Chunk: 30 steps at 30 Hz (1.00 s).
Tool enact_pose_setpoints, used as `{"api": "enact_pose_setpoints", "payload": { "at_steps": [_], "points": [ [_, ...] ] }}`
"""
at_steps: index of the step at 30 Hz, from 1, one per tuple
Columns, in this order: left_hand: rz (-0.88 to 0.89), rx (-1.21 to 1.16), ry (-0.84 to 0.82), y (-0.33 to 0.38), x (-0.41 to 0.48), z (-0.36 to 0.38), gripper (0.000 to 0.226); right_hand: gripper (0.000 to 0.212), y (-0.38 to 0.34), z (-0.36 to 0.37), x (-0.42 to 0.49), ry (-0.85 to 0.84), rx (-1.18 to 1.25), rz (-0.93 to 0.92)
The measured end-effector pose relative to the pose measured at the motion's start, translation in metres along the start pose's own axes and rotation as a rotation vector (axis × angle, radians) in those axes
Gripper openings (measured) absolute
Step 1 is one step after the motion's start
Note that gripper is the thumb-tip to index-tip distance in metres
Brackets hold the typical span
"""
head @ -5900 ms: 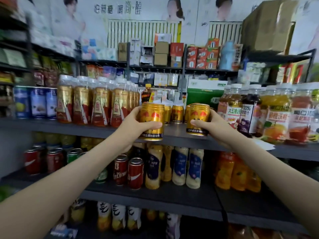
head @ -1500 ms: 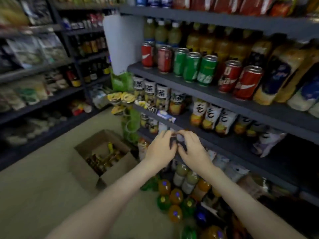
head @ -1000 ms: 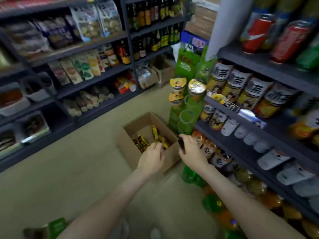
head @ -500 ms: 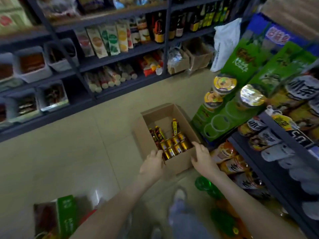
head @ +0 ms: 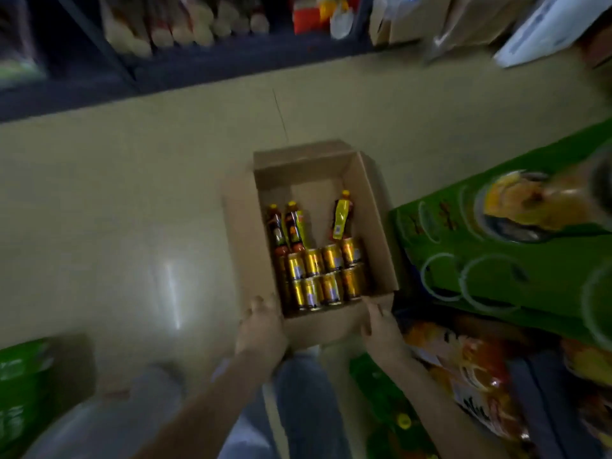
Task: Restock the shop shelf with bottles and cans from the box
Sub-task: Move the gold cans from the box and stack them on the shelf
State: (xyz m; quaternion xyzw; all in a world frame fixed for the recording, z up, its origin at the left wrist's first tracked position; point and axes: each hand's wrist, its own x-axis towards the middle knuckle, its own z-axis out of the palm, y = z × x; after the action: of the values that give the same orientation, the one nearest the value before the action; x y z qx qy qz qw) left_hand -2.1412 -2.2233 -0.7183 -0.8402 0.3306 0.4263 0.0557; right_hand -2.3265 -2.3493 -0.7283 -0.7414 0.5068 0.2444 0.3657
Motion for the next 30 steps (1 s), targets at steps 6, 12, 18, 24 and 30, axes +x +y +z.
{"api": "enact_pose_setpoints", "payload": {
  "at_steps": [6,12,18,24,30],
  "points": [
    [0.025,-0.059,-0.078,0.023,0.138,0.114,0.056,0.069,0.049,0.081,0.149,-0.052,-0.054,0.008],
    [0.016,-0.149,-0.105,0.051,0.229,0.2,0.074,0.054,0.071,0.128,0.252,0.0,-0.215,0.021],
    [-0.095,-0.199,0.005,0.055,0.25,0.22,0.079,0.061,0.089,0.133,0.266,-0.018,-0.037,0.064],
    [-0.165,-0.248,-0.117,0.055,0.259,0.218,0.078,0.072,0.087,0.13,0.262,0.079,-0.096,0.048],
    [-0.157,-0.521,-0.006,0.047,0.241,0.167,0.068,0.067,0.051,0.101,0.216,0.271,0.129,0.006]
  ]
}}
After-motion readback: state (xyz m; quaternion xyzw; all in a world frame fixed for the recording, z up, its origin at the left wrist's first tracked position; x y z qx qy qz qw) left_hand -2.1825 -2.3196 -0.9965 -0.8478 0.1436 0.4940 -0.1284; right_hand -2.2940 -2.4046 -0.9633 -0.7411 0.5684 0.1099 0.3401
